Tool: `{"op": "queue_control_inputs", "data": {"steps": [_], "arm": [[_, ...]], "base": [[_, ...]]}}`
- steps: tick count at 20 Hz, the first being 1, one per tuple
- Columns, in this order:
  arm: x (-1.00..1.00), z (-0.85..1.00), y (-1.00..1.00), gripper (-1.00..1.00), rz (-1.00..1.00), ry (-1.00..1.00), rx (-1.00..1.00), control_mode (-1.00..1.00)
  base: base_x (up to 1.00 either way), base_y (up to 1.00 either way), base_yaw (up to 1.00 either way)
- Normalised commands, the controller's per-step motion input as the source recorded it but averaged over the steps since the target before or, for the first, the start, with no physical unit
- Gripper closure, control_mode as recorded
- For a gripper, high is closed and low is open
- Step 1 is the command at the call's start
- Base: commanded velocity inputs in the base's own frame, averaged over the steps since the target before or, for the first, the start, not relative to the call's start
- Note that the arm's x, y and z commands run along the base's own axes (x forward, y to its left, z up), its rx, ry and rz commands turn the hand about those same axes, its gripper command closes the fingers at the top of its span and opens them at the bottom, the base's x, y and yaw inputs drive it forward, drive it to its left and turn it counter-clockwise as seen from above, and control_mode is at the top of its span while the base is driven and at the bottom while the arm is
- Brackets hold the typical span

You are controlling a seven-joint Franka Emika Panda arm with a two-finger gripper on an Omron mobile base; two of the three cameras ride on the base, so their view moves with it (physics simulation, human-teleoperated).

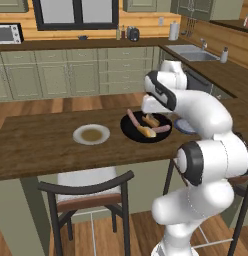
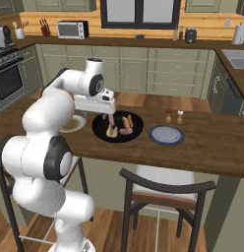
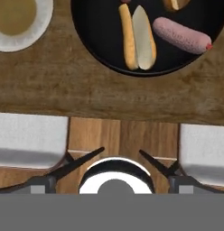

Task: Place one bun and one sausage from the bowl on each plate.

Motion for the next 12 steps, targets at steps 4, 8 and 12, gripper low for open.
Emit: {"op": "queue_control_inputs", "data": {"steps": [4,8,12], "arm": [[1.0,-0.71,-0.15,-1.0,0.0,0.12,0.04,-1.0],[0.91,-0.63,-0.11,-1.0,0.0,-0.03,0.01,-1.0],[0.51,-0.72,0.0,-1.0,0.0,-0.05,-0.01,-1.0]], "base": [[0.0,0.0,0.0],[0.0,0.0,0.0],[0.0,0.0,0.0]]}}
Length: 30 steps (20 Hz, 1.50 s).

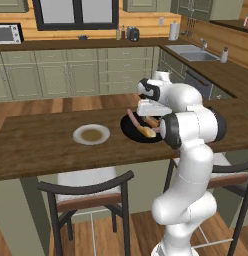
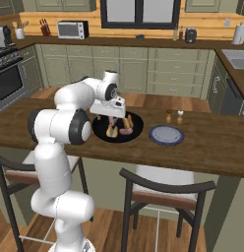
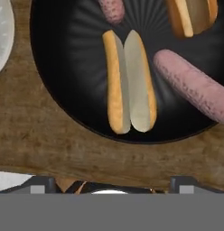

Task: Place one bun and one sausage from the bowl on each plate.

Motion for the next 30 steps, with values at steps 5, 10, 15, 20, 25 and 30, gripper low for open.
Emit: {"op": "queue_control_inputs", "data": {"steps": [5,10,15,20,25,30], "arm": [[0.4,-0.76,-0.02,-1.0,0.0,-0.32,-0.01,-1.0],[0.04,-0.33,0.0,-1.0,0.0,-0.13,0.0,-1.0],[0.0,-0.22,0.08,-1.0,0.0,0.0,0.0,-1.0],[0.1,-0.24,-0.06,-1.0,0.0,-0.01,0.0,-1.0],[0.02,-0.23,-0.08,-1.0,0.0,-0.02,0.0,-1.0],[0.01,-0.15,-0.02,1.0,0.0,0.0,0.01,-1.0]], "base": [[0.0,0.0,0.0],[0.0,0.0,0.0],[0.0,0.0,0.0],[0.0,0.0,0.0],[0.0,0.0,0.0],[0.0,0.0,0.0]]}}
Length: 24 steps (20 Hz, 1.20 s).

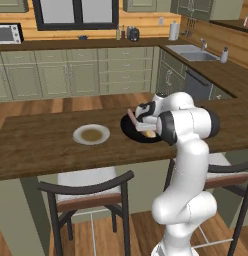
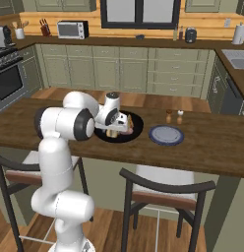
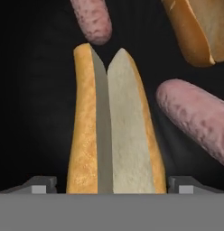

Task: Place one bun and one sausage from the bowl on each plate.

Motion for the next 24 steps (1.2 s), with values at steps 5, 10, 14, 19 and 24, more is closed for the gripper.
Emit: {"op": "queue_control_inputs", "data": {"steps": [5,10,14,19,24], "arm": [[0.0,-0.07,0.0,1.0,0.0,0.0,0.0,-1.0],[-0.1,0.54,-0.09,1.0,-0.01,-0.03,-0.11,-1.0],[-0.39,0.73,-0.67,1.0,0.0,-0.11,-0.12,-1.0],[-0.05,0.61,-0.99,1.0,0.0,-0.17,-0.13,-1.0],[-0.55,0.09,-0.78,1.0,0.0,-0.19,-0.04,-1.0]], "base": [[0.0,0.0,0.0],[0.0,0.0,0.0],[0.0,0.0,0.0],[0.0,0.0,0.0],[0.0,0.0,0.0]]}}
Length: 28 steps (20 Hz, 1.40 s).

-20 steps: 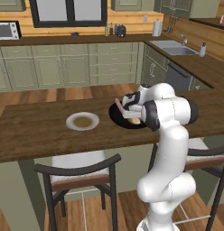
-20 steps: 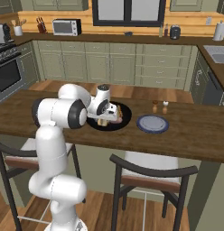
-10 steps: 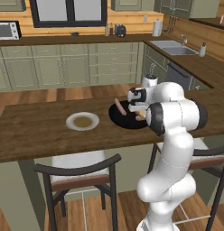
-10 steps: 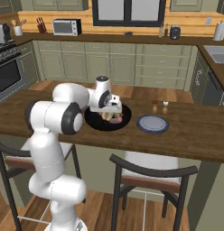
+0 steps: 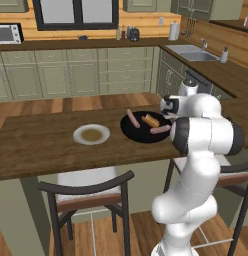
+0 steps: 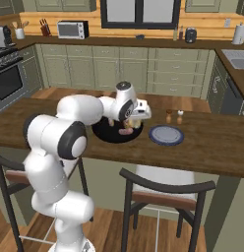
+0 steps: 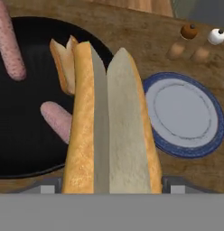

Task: Place one bun and one sausage from the bowl on each plate.

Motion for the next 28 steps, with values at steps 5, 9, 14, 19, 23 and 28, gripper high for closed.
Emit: {"op": "queue_control_inputs", "data": {"steps": [5,9,14,19,23,28], "arm": [[-0.18,0.06,-0.85,1.0,0.0,-0.06,0.08,-1.0],[0.53,0.02,-0.72,1.0,-0.01,0.14,0.17,-1.0],[0.59,0.0,-0.83,1.0,-0.01,0.19,0.08,-1.0],[0.47,-0.14,-0.47,1.0,0.0,0.21,-0.01,-1.0],[0.41,-0.3,-0.33,1.0,0.03,0.07,0.0,-1.0],[0.49,-0.24,-0.35,1.0,0.05,0.02,0.0,-1.0]], "base": [[0.0,0.0,0.0],[0.0,0.0,0.0],[0.0,0.0,0.0],[0.0,0.0,0.0],[0.0,0.0,0.0],[0.0,0.0,0.0]]}}
